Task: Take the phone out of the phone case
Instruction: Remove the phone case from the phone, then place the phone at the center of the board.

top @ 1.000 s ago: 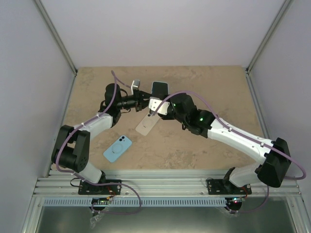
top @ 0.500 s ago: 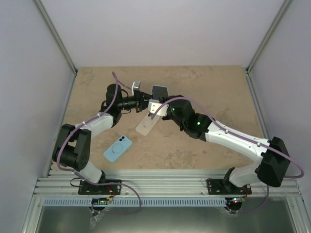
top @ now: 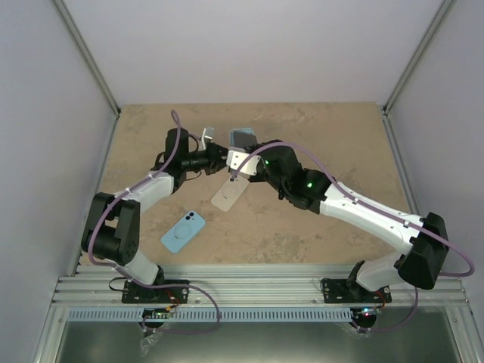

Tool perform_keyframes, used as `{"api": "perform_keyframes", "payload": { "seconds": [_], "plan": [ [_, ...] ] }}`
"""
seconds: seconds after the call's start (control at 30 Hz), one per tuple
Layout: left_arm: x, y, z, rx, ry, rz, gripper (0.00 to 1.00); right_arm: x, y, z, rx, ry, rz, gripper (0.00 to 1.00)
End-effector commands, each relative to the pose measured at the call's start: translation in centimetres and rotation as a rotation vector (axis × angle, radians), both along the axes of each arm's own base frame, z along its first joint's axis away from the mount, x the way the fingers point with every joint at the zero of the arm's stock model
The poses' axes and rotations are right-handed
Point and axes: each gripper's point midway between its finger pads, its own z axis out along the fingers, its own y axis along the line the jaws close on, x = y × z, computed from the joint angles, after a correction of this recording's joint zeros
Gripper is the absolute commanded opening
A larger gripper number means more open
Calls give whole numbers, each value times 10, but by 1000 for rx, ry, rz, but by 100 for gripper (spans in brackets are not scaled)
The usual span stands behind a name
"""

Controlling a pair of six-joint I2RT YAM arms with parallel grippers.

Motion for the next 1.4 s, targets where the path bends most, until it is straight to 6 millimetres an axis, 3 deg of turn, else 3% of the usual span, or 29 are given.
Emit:
{"api": "perform_keyframes", "payload": {
  "seconds": [0.0, 0.2, 0.37, 0.63, 0.9, 1.2, 1.37],
  "plan": [
    [29, 24, -17, 152, -47, 110, 0, -5, 0, 22, 66, -8, 5, 1],
    [47, 42, -32, 379, -141, 137, 0, -7, -2, 21, 81, 10, 6, 1],
    [58, 62, -55, 591, -198, 146, 0, 0, -16, 16, 106, 29, -26, 0],
    [72, 82, -82, 770, -192, 112, 0, 20, -57, -22, 86, 41, -112, 1],
    [90, 96, -111, 845, -171, 77, 0, 36, -76, -49, 86, 53, -145, 0],
    [88, 101, -151, 909, -149, 22, 0, 51, -90, -72, 71, 49, -167, 0],
    [61, 87, -178, 828, -58, -89, 0, 59, -96, -91, 45, 22, -161, 1]
  ]
}}
